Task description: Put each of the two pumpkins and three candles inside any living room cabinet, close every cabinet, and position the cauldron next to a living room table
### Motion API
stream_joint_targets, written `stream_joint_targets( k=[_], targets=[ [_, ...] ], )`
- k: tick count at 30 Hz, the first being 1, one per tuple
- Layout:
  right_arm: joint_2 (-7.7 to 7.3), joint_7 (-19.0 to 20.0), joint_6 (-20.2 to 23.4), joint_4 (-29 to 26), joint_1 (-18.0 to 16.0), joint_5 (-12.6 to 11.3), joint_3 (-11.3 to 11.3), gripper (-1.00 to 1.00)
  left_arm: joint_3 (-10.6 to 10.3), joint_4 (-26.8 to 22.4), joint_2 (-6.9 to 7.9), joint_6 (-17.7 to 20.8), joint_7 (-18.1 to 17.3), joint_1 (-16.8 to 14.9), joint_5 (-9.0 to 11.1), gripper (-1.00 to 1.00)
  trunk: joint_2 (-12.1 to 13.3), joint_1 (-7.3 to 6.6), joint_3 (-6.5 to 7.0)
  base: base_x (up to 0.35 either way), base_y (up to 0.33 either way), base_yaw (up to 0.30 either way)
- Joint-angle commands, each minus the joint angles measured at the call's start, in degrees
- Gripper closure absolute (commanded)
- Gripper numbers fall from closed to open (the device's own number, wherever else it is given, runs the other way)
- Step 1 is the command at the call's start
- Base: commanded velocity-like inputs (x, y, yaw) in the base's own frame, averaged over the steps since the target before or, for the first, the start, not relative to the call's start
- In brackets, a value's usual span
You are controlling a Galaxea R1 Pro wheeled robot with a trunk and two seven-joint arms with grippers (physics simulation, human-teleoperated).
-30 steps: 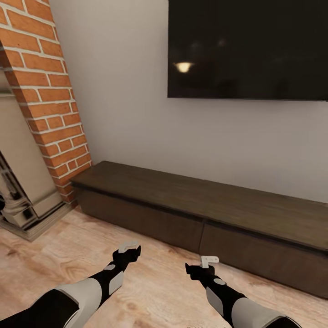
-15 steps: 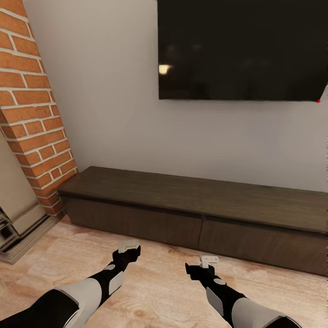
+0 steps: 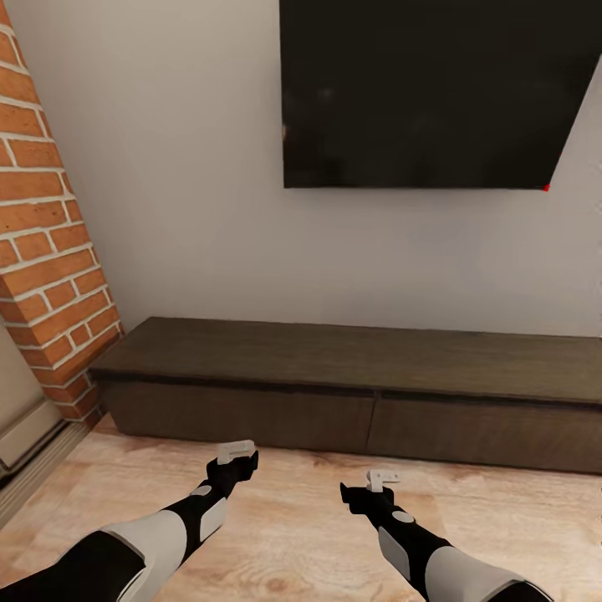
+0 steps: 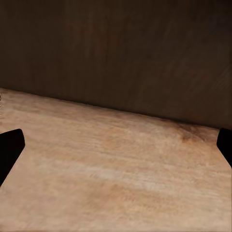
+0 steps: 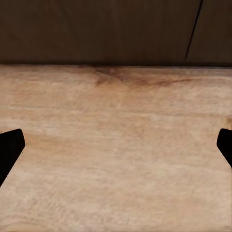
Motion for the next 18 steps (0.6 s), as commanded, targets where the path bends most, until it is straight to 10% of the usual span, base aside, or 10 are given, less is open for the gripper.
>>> stream_joint_targets(
  k=[1, 12, 18],
  targets=[
    [0.01, 0.1, -0.3, 0.1, -0.1, -0.6, 0.4, -1.00, -0.5, 0.2, -0.03, -0.3, -0.1, -0.1, 0.4, -1.00, 0.0, -0.01, -0.02, 0.000, 0.340, -0.120],
    [0.01, -0.1, -0.3, 0.1, -0.1, -0.6, 0.4, -1.00, -0.5, 0.2, -0.08, -0.3, -0.1, -0.1, 0.4, -1.00, 0.0, -0.01, 0.04, 0.000, 0.340, -0.020],
    [1.18, -0.7, -1.1, -1.2, -2.0, -0.7, 1.8, -1.00, -0.1, 0.8, -0.24, 0.0, -0.4, -0.7, -0.1, -1.00, 0.0, -0.01, 0.04, 0.000, 0.000, 0.000]
  ],
)
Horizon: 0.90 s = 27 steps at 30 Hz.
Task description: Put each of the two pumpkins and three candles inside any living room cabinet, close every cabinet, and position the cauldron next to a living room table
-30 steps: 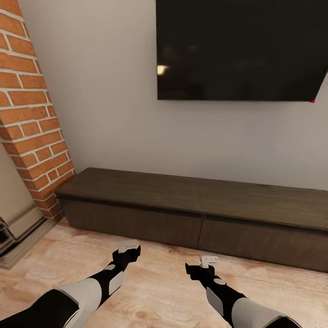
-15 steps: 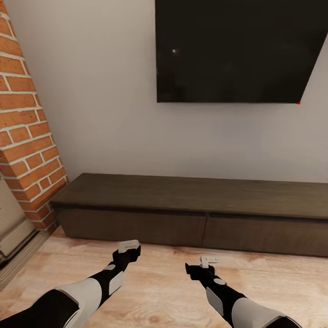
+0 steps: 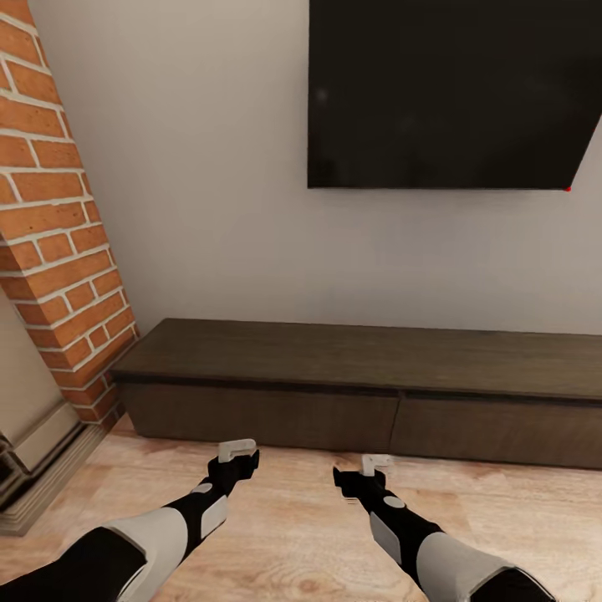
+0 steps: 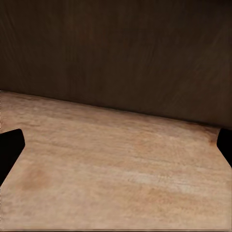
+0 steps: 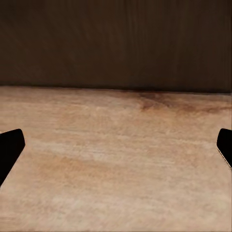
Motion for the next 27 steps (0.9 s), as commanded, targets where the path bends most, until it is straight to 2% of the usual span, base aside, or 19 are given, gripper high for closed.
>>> stream_joint_targets(
  k=[1, 6, 13, 18, 27],
  targets=[
    [0.04, 0.0, 0.0, 0.0, 0.3, -0.7, 0.2, -1.00, -0.7, -0.1, 0.28, 0.0, 0.2, 0.1, 0.4, -1.00, 0.0, -0.01, -0.06, 0.006, 0.000, 0.000],
    [-0.01, 0.0, 0.0, -0.1, 0.7, -0.8, 0.2, -1.00, -0.7, -0.5, 0.53, 1.6, 0.1, 0.1, 0.4, -1.00, 0.0, -0.01, -0.06, 0.024, 0.018, 0.000],
    [-0.03, 0.0, 0.0, -0.2, 0.8, -0.8, 0.1, -1.00, -0.7, -0.6, 1.08, 3.8, 0.0, 0.1, 0.5, -1.00, 0.0, -0.01, -0.06, 0.001, 0.229, -0.157],
    [-0.03, 0.1, 0.0, -0.2, 0.8, -0.9, 0.1, -1.00, -0.7, -0.6, 1.16, 4.1, 0.0, 0.1, 0.5, -1.00, 0.0, -0.01, -0.06, 0.000, 0.073, -0.136],
    [0.01, 0.1, 0.0, -0.1, 0.8, -1.0, 0.1, -1.00, -0.6, -1.1, 1.38, 4.2, -0.1, 0.1, 0.6, -1.00, 0.0, -0.01, -0.06, 0.002, 0.003, -0.005]
  ],
)
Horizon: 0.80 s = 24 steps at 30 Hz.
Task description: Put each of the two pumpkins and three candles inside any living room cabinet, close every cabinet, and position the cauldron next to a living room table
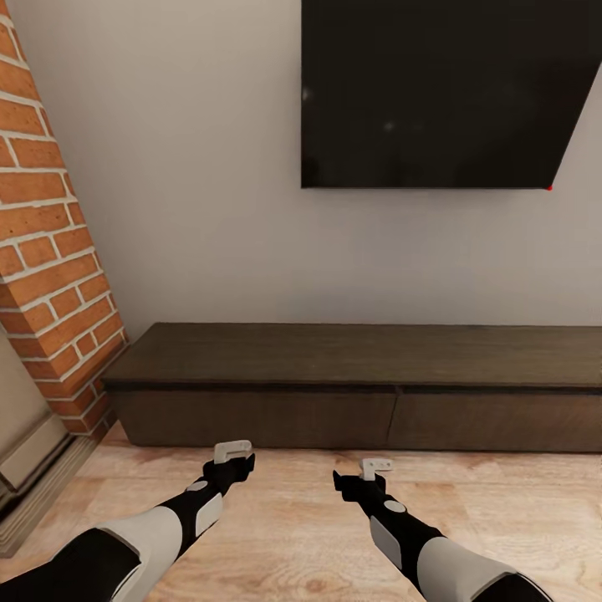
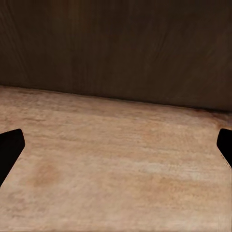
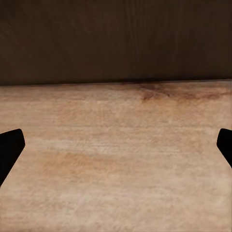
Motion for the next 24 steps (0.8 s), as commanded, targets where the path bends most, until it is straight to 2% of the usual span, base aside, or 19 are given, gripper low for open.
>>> stream_joint_targets(
  k=[1, 7, 10, 11, 14, 18, 19, 22, 24],
  targets=[
    [0.02, 0.1, -0.3, 0.1, 0.0, -0.6, 0.4, -1.00, -0.5, -0.8, 0.09, -0.3, -0.2, -0.1, 0.6, -1.00, 0.0, -0.01, -0.05, 0.073, 0.045, 0.000],
    [0.04, 0.1, -0.2, 0.2, 0.2, -0.7, 0.4, -1.00, -0.3, -3.7, 0.36, 0.0, -0.4, -0.1, 0.8, -1.00, 0.0, -0.01, -0.05, 0.177, 0.147, 0.000],
    [0.04, 0.1, -0.2, 0.2, 0.3, -0.7, 0.3, -1.00, -0.2, -4.0, 0.41, 1.8, -0.4, -0.1, 0.9, -1.00, 0.0, -0.01, -0.05, 0.066, 0.055, 0.000],
    [0.04, 0.1, -0.2, 0.2, 0.3, -0.7, 0.3, -1.00, -0.2, -4.1, 0.45, 3.8, -0.4, -0.1, 0.9, -1.00, 0.0, -0.01, -0.05, 0.015, 0.013, 0.000],
    [0.04, 0.1, -0.2, 0.2, 0.3, -0.7, 0.3, -1.00, -0.2, -5.4, 0.47, 5.2, -0.5, -0.1, 1.0, -1.00, 0.0, -0.01, -0.05, 0.009, 0.007, 0.000],
    [0.04, 0.1, -0.2, 0.2, 0.3, -0.7, 0.3, -1.00, -0.1, -9.7, 0.50, 7.8, -0.4, -0.1, 1.0, -1.00, 0.0, -0.01, -0.05, 0.002, 0.001, 0.000],
    [0.04, 0.2, -0.2, 0.2, 0.3, -0.7, 0.3, -1.00, -0.1, -15.0, 0.85, 12.3, -0.4, -0.1, 0.9, -1.00, 0.0, -0.01, -0.05, 0.000, 0.000, 0.000],
    [0.04, 0.2, -0.1, 0.7, 0.5, -0.7, 0.2, -1.00, 0.0, -19.9, 1.72, 16.0, -0.3, -0.1, 0.9, -1.00, 0.0, -0.01, -0.05, 0.000, 0.000, 0.000],
    [0.04, 0.2, -0.1, 1.0, 0.6, -0.8, 0.1, -1.00, 1.1, -24.6, 2.34, 19.6, -0.2, -0.1, 0.9, -1.00, 0.0, -0.01, -0.05, 0.000, 0.000, 0.000]
  ],
)
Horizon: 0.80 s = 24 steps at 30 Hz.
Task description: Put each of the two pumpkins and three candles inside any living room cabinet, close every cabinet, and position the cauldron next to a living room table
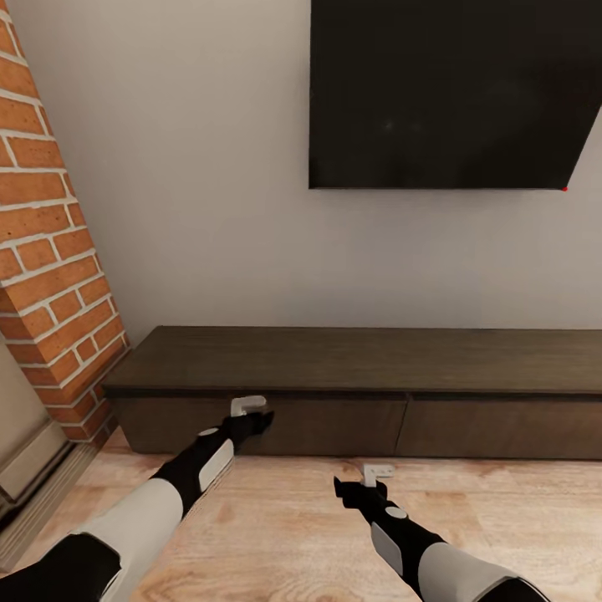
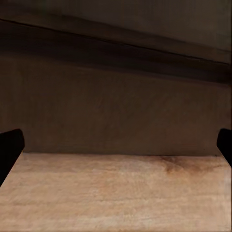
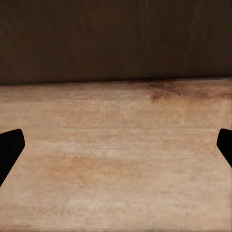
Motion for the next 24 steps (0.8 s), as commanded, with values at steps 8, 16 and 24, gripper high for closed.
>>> stream_joint_targets(
  k=[8, 16, 24],
  targets=[
    [0.00, -0.3, -0.3, 0.4, 0.1, -0.8, 0.1, -1.00, 5.4, -14.2, 0.65, 11.4, 0.1, 0.0, 0.2, -1.00, 0.0, -0.01, -0.06, 0.000, 0.000, 0.000],
    [0.00, 0.1, -0.6, 1.5, 0.8, -4.4, -4.8, -1.00, 10.4, -31.0, 3.04, 24.6, 0.1, 0.0, 0.5, -1.00, 0.0, -0.01, -0.06, 0.000, 0.000, 0.000],
    [0.00, -0.8, -0.5, 1.4, 0.9, -7.3, -6.2, -1.00, 17.6, -42.4, 3.33, 36.1, -0.2, 0.0, 2.4, -1.00, 0.0, -0.01, -0.06, 0.000, 0.000, 0.000]
  ],
)
